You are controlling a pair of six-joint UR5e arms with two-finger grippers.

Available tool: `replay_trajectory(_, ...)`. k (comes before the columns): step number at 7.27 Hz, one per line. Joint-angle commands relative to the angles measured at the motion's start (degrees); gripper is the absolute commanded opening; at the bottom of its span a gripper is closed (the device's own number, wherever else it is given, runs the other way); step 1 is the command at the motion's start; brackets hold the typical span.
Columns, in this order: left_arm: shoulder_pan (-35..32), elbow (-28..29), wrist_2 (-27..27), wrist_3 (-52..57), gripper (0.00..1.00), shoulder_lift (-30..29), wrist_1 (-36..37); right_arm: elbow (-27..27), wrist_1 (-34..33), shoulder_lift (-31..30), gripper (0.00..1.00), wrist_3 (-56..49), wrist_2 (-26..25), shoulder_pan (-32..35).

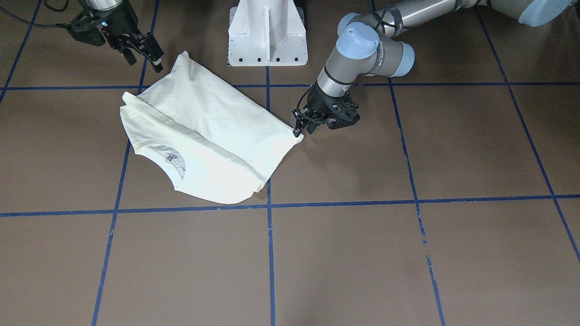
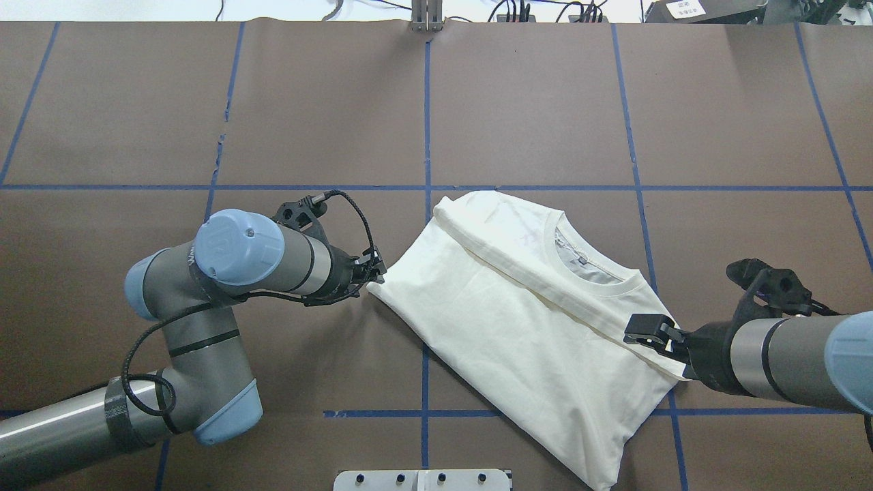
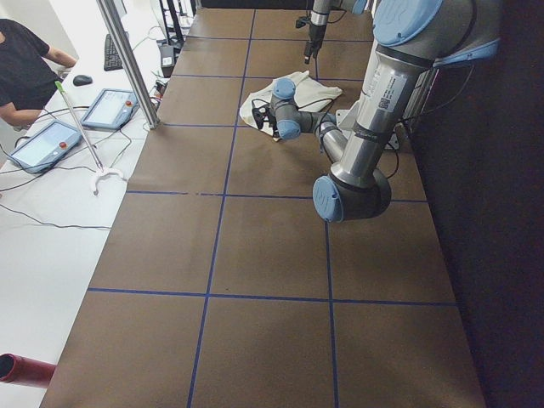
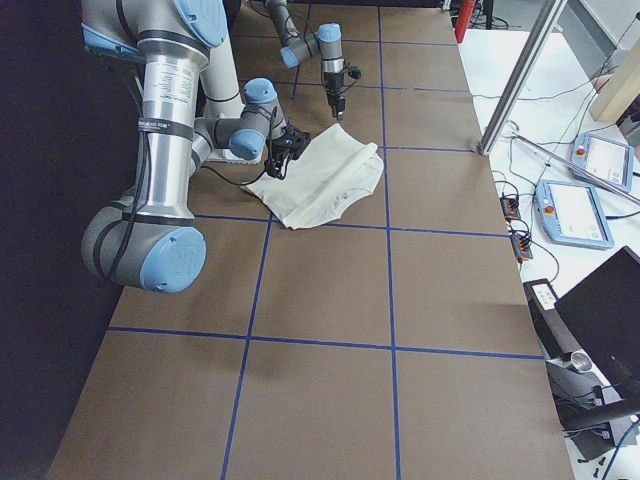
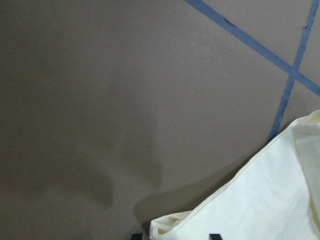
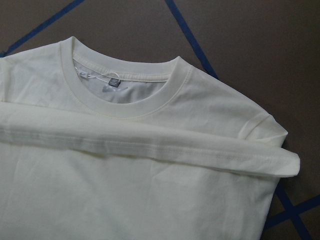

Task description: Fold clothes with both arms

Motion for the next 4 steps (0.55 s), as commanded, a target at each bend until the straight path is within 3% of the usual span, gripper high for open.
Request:
replay_trajectory(1, 0.42, 2.01, 0.15, -0.05, 0.53, -0.8, 0.04, -0.27, 0.0, -0.09, 1.0, -0.01, -0.09, 0.28)
replay_trajectory(2, 0.42, 2.46, 0.23, -0.05, 0.51, -1.76, 0.12, -0.27, -0.09, -0.35, 1.0, 0.08, -0.18, 0.28)
replay_trajectory(3, 0.42, 2.73, 0.23, -0.05, 0.38, -1.68, 0.12, -0.36, -0.09, -0.44, 1.0, -0.01, -0.88, 0.28)
replay_trajectory(4, 0.42, 2.99, 0.23, -0.05, 0.12, -1.85, 0.12, -0.53, 0.0, -0.53, 1.0, 0.08, -0.88, 0.19)
